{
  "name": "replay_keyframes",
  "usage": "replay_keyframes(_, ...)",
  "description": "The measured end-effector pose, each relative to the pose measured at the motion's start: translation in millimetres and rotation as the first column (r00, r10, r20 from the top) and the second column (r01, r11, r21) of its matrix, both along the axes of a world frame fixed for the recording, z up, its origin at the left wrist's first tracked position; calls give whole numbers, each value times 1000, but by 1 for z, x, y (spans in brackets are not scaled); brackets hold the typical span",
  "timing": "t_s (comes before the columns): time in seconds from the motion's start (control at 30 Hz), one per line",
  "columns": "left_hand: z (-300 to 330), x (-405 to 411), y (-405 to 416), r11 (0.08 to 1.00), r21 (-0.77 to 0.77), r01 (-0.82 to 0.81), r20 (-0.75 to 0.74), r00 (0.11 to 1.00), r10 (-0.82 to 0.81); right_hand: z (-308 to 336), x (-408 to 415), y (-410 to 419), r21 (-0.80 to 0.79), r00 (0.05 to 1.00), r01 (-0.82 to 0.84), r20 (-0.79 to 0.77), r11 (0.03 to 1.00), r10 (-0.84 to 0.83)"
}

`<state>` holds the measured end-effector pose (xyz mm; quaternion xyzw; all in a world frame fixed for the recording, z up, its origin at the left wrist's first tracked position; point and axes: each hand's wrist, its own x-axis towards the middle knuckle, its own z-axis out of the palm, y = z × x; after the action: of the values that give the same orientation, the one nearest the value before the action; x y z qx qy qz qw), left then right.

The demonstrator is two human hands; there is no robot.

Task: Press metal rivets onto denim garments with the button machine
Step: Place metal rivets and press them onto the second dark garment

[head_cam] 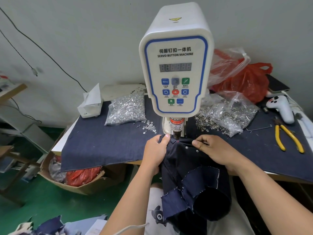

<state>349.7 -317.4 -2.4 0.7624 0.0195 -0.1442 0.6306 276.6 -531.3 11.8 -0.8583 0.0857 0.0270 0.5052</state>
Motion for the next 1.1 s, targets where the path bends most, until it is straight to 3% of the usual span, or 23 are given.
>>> replay_keyframes(0.73,10,-5,0,1000,0,17,-23,1000,-17,-6,-1,2,43,1000,30,4,999,-30)
replay_keyframes(1.1,14,-11,12,988,-129,86,-76,992,-96,8,-9,1,184,997,-60,-27,981,66)
